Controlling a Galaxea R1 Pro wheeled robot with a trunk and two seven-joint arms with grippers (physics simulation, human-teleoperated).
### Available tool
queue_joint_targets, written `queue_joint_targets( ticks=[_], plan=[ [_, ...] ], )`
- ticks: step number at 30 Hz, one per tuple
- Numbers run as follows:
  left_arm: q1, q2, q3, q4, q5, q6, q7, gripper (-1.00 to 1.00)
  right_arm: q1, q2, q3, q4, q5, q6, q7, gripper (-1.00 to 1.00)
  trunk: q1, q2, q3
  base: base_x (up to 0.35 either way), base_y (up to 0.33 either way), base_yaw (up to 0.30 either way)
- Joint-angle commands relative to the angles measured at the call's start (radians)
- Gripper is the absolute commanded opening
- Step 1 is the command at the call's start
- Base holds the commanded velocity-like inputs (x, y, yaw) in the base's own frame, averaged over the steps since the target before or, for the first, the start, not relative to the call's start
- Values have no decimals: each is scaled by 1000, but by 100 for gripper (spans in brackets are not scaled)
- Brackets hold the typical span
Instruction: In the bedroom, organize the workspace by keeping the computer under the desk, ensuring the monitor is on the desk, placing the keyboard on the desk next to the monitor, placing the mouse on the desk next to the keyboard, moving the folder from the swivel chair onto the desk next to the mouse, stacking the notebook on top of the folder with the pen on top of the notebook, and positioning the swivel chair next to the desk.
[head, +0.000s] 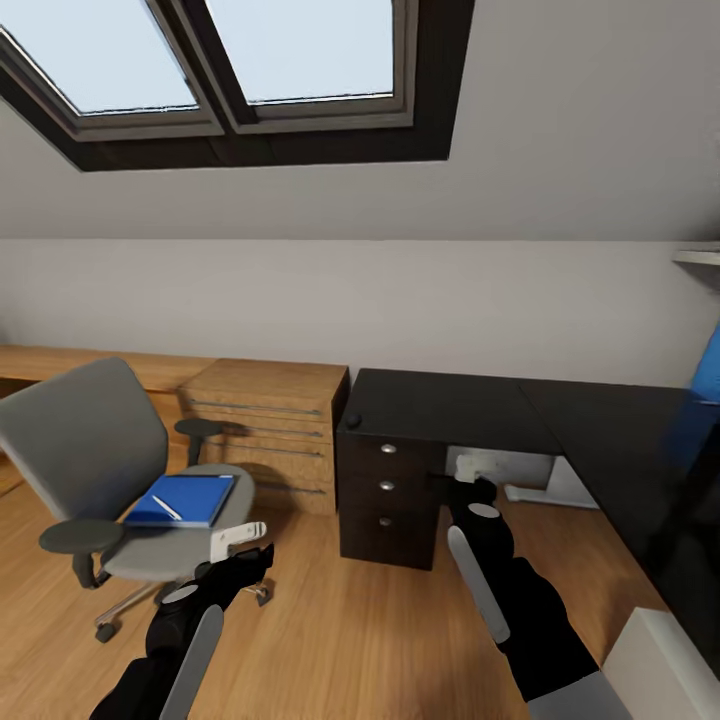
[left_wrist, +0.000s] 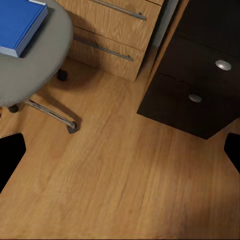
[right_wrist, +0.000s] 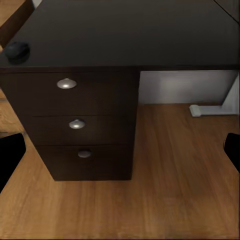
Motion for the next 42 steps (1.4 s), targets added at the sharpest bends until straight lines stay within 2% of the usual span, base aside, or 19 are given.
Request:
queue_joint_targets(
  ticks=[1,22,42],
  plan=[
    [-1,0,-1,-1,10,3,10,100,-1,0,2,-1,-10,2,-10,100,-1,-1,-1,-337,-4,0],
    [-1,0,-1,-1,10,3,11,100,-1,-2,2,0,-8,2,-10,100,-1,-1,-1,-333,-76,0],
    [-1,0,-1,-1,10,3,12,100,-1,-2,2,0,-8,2,-8,100,-1,-1,-1,-164,-296,0]
  ],
)
